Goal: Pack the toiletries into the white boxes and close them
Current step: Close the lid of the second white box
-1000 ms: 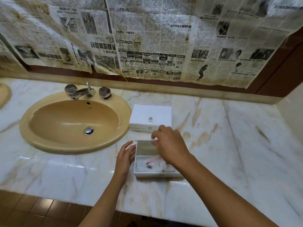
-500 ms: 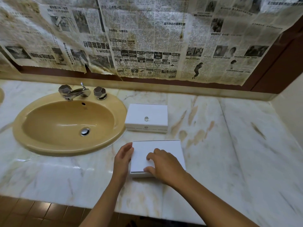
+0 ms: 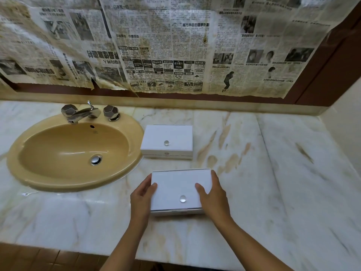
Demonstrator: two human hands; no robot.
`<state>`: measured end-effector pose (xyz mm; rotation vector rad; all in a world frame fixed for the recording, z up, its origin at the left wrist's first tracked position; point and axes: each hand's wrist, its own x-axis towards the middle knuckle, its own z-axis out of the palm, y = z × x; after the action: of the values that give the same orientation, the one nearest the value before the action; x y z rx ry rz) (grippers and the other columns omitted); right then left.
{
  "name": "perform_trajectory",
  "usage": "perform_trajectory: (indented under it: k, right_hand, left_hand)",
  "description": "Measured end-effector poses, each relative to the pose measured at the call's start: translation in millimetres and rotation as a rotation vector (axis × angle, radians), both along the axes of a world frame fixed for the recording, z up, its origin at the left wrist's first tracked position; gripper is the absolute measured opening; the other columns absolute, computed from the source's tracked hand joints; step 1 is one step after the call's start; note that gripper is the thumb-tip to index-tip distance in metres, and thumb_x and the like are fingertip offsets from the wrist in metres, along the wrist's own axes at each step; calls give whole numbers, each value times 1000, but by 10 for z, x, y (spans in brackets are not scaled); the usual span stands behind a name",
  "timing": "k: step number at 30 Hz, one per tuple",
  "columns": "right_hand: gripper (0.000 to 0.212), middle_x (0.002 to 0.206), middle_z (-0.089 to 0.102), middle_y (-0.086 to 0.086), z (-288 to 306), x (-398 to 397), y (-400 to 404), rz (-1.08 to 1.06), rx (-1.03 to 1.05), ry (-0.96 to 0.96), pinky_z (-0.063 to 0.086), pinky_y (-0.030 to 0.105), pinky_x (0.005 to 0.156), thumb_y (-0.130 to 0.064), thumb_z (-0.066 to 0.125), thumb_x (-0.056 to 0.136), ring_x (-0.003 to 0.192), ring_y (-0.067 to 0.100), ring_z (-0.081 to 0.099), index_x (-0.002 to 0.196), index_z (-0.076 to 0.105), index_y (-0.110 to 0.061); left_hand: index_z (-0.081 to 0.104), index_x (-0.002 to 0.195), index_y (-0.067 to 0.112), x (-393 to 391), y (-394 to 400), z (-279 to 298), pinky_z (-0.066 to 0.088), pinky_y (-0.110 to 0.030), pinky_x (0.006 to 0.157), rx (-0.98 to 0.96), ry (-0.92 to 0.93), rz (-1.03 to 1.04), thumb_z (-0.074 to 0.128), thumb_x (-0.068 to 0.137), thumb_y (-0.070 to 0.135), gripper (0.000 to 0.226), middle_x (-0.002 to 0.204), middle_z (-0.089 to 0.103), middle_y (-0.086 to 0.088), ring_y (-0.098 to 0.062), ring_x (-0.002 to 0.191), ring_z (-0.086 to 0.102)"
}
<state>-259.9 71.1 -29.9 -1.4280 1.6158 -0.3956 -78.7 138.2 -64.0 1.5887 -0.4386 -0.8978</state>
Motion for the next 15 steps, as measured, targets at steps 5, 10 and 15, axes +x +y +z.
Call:
perform_trajectory:
  k: [5, 10, 15]
  right_hand:
    - [67, 151, 37, -1, 110, -315, -129, -89, -28, -47, 34, 28, 104, -37, 53, 95, 135, 22, 39, 151, 18, -26]
    - [67, 150, 39, 0, 222, -791, -483, -193, -91, -21, 35, 30, 105, -36, 56, 94, 135, 24, 40, 151, 22, -25]
    - [66, 150, 40, 2, 202, -1140, -936, -258, -113, -16, 36, 30, 103, -36, 57, 94, 134, 25, 41, 150, 24, -24]
  left_hand:
    - [61, 128, 14, -287, -214, 90, 51, -7, 75, -37, -46, -53, 63, 91, 8, 38, 119, 65, 8, 4, 99, 61]
    - [63, 126, 17, -752, -667, 210, 51, -11, 82, -83, -64, -152, 61, 92, 8, 35, 115, 68, 12, 4, 99, 64]
    - [62, 121, 25, -1130, -1235, 298, 47, -6, 74, -110, -66, -242, 56, 94, 4, 35, 107, 68, 19, 10, 91, 64]
